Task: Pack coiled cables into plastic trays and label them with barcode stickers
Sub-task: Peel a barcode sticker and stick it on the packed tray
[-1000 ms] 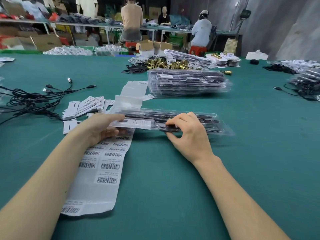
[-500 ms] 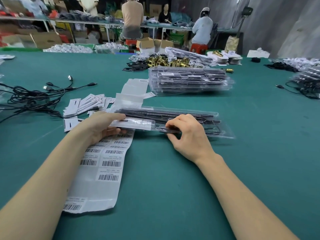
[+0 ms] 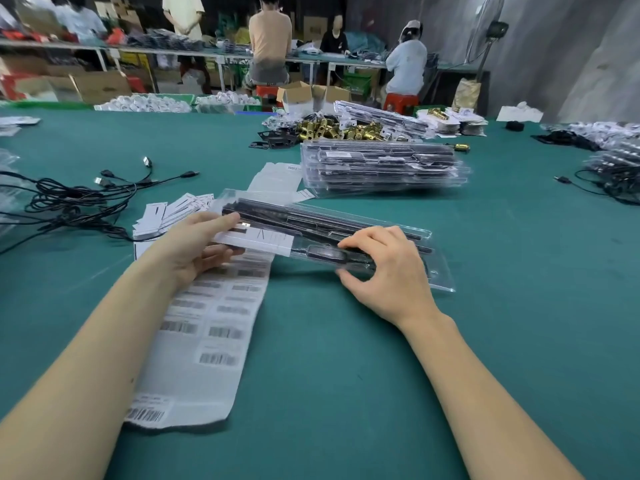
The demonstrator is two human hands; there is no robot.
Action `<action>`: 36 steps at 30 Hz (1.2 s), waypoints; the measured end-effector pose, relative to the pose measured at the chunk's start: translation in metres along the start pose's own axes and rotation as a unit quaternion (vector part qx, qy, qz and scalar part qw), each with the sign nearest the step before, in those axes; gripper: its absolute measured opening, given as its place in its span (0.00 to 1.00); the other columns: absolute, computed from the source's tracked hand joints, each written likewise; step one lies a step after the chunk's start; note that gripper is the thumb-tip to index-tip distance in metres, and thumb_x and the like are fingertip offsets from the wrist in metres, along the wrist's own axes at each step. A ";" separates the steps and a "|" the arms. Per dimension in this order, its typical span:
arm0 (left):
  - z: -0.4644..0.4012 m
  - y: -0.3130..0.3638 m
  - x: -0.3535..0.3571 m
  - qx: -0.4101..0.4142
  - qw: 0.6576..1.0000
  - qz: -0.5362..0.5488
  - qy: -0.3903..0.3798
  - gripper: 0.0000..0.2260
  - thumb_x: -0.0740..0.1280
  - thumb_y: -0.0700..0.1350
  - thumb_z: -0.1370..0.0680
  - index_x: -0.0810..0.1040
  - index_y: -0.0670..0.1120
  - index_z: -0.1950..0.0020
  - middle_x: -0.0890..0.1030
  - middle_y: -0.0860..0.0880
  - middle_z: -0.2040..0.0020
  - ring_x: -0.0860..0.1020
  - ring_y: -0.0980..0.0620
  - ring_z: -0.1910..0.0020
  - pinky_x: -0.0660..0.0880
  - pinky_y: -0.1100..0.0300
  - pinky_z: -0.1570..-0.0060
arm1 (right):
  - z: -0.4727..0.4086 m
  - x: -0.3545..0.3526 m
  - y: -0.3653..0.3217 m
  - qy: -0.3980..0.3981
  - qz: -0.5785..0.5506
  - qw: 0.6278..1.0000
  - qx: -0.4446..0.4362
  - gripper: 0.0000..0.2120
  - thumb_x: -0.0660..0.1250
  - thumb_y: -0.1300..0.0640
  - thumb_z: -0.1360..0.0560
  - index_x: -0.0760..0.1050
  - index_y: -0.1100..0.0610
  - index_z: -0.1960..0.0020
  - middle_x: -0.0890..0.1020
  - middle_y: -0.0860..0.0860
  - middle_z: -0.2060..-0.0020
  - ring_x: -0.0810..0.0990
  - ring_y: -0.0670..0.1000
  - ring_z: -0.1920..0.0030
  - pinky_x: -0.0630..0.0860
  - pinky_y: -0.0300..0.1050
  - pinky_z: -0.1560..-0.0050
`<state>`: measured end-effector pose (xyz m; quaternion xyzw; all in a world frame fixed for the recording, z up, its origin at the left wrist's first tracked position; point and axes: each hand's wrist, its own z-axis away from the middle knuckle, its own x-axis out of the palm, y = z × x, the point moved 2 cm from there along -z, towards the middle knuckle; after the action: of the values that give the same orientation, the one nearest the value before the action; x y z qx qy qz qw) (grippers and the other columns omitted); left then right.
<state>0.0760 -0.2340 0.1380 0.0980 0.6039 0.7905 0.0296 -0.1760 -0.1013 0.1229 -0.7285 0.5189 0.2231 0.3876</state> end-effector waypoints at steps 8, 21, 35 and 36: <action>-0.002 0.010 -0.022 0.005 0.978 0.209 -0.008 0.12 0.73 0.50 0.25 0.77 0.46 0.46 0.86 0.44 0.54 0.86 0.48 0.53 0.82 0.59 0.60 | -0.002 -0.007 0.025 0.077 -0.147 0.951 0.262 0.32 0.68 0.37 0.27 0.68 0.50 0.28 0.69 0.49 0.29 0.65 0.48 0.27 0.61 0.43 0.29; 0.000 0.010 0.001 -0.058 0.951 0.302 0.036 0.16 0.74 0.46 0.25 0.75 0.44 0.42 0.78 0.41 0.44 0.81 0.43 0.46 0.84 0.51 0.59 | -0.010 -0.019 0.039 -0.029 -0.667 0.641 0.378 0.18 0.62 0.66 0.20 0.73 0.51 0.33 0.85 0.53 0.51 0.85 0.56 0.54 0.83 0.49 0.50; 0.018 -0.018 0.071 -0.095 0.971 0.219 -0.015 0.04 0.70 0.37 0.24 0.77 0.43 0.58 0.82 0.46 0.69 0.81 0.51 0.61 0.80 0.62 0.67 | -0.013 -0.002 0.020 0.002 -0.540 0.753 0.376 0.19 0.55 0.70 0.23 0.80 0.56 0.44 0.81 0.53 0.63 0.81 0.54 0.58 0.84 0.48 0.53; 0.018 -0.020 0.071 -0.092 0.972 0.215 -0.007 0.05 0.69 0.38 0.24 0.76 0.43 0.58 0.82 0.46 0.69 0.82 0.52 0.64 0.80 0.63 0.69 | -0.012 -0.003 0.021 0.010 -0.525 0.759 0.385 0.19 0.55 0.69 0.23 0.81 0.56 0.46 0.78 0.54 0.64 0.80 0.54 0.60 0.84 0.46 0.57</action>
<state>0.0081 -0.2001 0.1320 0.2279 0.4931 0.8297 -0.1283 -0.1978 -0.1131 0.1253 -0.6782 0.1013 -0.2408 0.6869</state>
